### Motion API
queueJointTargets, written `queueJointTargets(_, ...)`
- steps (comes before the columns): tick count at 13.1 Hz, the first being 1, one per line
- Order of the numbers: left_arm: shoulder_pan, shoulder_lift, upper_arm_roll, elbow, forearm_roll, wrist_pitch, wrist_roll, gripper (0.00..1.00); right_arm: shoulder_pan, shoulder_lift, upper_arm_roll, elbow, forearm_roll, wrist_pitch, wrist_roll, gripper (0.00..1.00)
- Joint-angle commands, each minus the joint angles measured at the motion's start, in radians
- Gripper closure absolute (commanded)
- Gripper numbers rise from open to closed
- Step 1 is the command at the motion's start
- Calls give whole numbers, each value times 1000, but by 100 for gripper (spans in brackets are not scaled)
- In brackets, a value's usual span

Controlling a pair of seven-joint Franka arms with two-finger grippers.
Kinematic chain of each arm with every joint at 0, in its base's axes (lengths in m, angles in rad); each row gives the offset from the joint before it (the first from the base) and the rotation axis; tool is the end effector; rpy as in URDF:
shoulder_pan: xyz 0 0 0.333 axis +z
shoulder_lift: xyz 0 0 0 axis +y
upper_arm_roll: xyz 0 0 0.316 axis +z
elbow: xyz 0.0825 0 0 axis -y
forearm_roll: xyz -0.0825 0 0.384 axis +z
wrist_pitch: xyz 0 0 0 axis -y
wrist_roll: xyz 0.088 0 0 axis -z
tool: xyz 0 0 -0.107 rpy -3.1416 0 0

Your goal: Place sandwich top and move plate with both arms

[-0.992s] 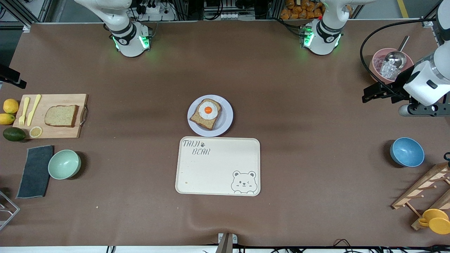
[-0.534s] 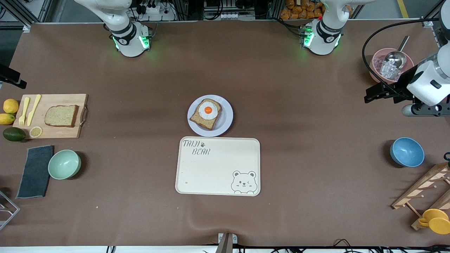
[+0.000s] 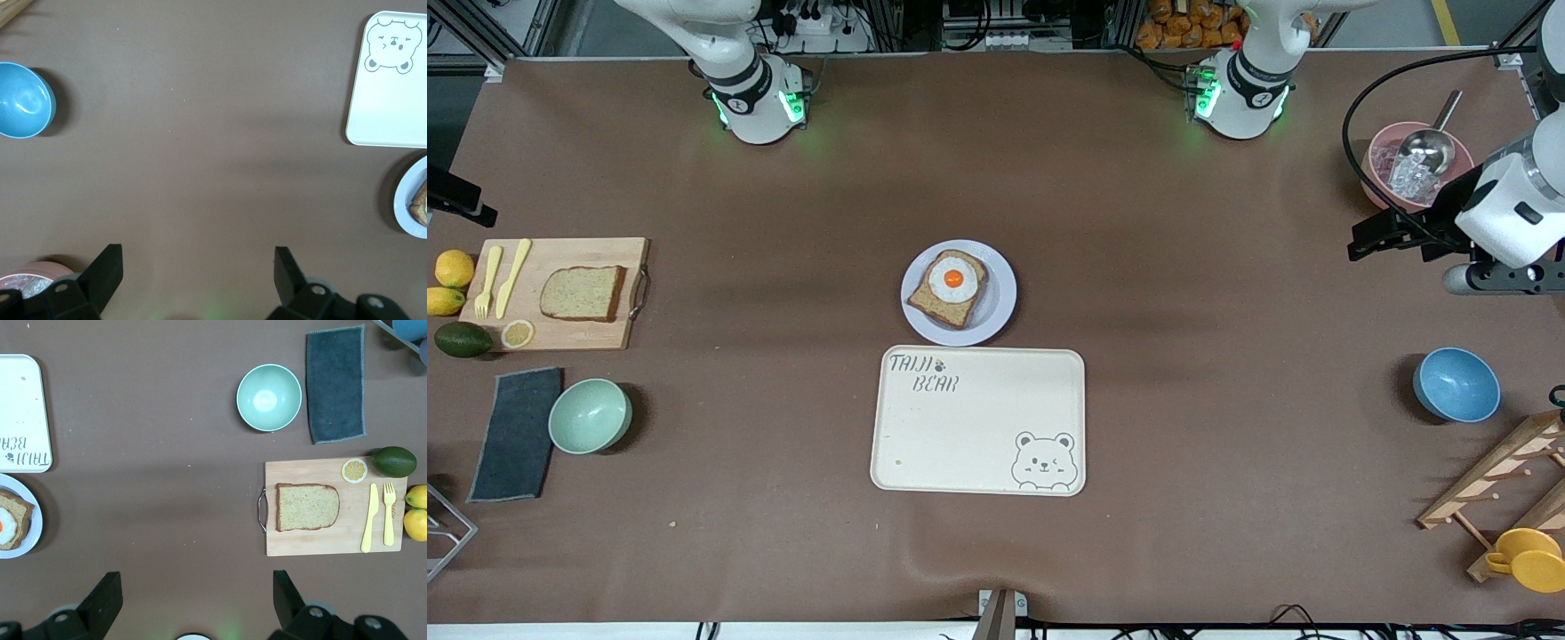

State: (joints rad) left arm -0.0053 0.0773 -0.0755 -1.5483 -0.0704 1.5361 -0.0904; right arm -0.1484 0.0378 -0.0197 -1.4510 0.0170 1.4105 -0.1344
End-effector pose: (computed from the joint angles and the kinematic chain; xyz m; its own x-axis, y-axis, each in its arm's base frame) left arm 0.5703 -0.0523 0.5890 0.9954 0.0070 -0.0956 0.0135 -0.9976 0.0677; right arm 0.5423 -0.0897 0.6458 0.9967 -0.0306 -0.0753 -0.0326 -0.9991 -0.0265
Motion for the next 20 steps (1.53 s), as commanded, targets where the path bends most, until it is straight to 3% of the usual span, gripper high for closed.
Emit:
queueJointTargets(1,8,-2,0,10,-9,-10,4,0,4,7,6,9,-9,-1,-10,0)
queueJointTargets(20,8,-1,5,8,-19,-10,3,0,29,31,6,11,-11,4,-10,0)
